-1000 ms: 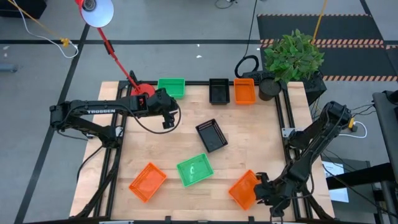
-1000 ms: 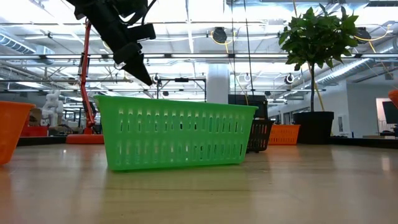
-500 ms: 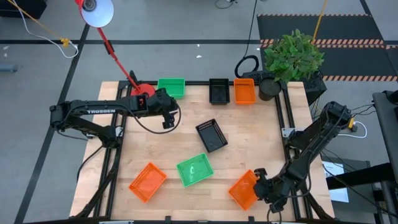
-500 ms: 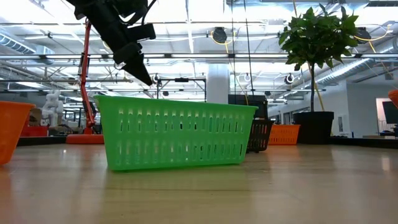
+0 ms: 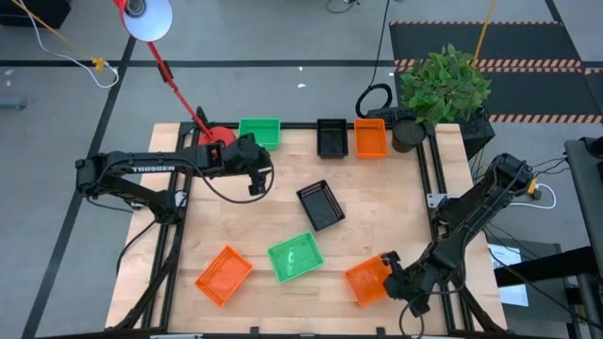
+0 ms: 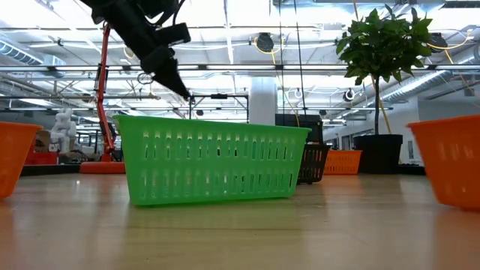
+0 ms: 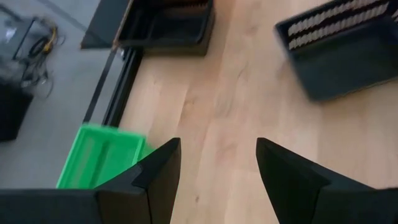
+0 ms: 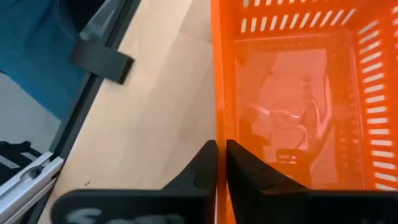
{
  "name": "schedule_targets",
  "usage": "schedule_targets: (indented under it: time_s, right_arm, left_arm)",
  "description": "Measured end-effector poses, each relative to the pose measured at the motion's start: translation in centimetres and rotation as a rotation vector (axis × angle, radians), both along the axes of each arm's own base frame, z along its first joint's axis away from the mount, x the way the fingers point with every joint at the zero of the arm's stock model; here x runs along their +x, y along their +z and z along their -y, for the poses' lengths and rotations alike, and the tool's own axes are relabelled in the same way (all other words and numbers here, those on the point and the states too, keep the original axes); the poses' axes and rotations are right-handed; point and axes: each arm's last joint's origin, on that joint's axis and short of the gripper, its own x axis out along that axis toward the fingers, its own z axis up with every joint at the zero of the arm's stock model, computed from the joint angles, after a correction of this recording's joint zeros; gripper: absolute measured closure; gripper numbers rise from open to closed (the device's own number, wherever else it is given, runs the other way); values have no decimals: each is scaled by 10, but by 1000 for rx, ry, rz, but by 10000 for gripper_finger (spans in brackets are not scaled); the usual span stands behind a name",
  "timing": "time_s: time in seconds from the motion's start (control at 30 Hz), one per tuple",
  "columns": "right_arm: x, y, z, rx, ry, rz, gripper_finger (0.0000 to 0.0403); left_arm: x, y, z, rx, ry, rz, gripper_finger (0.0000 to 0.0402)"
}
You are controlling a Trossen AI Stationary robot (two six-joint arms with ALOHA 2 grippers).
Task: Stack baskets by color
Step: Stack the bottom right orange bin on the top orange bin
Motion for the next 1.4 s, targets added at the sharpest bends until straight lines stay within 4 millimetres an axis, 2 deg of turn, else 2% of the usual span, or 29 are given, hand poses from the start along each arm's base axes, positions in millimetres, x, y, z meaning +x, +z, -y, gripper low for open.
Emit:
schedule_targets:
  time_s: [0.2, 0.37, 0.53, 0.8, 1.07, 1.17, 1.4]
  right_arm:
    - [6, 14, 16, -24, -14, 72, 393]
    - [3, 37, 28, -206, 71, 256, 392]
    - [3, 51, 40, -429, 155, 438, 393]
    - [17, 57, 64, -602, 208, 481, 397]
    - [31, 57, 83, -691, 221, 470, 396]
    - [33, 58, 86, -694, 207, 468, 397]
    - [34, 58, 86, -700, 214, 478, 396]
  left_arm:
    - [9, 6, 15, 57, -113, 63, 190]
    - [19, 14, 37, 120, -293, 133, 190]
    - [27, 24, 66, 157, -516, 256, 190]
    - [32, 36, 103, 234, -687, 397, 190]
    - [39, 35, 121, 216, -748, 356, 190]
    - [51, 37, 127, 198, -771, 332, 190]
    - [90, 15, 137, 172, -802, 180, 190]
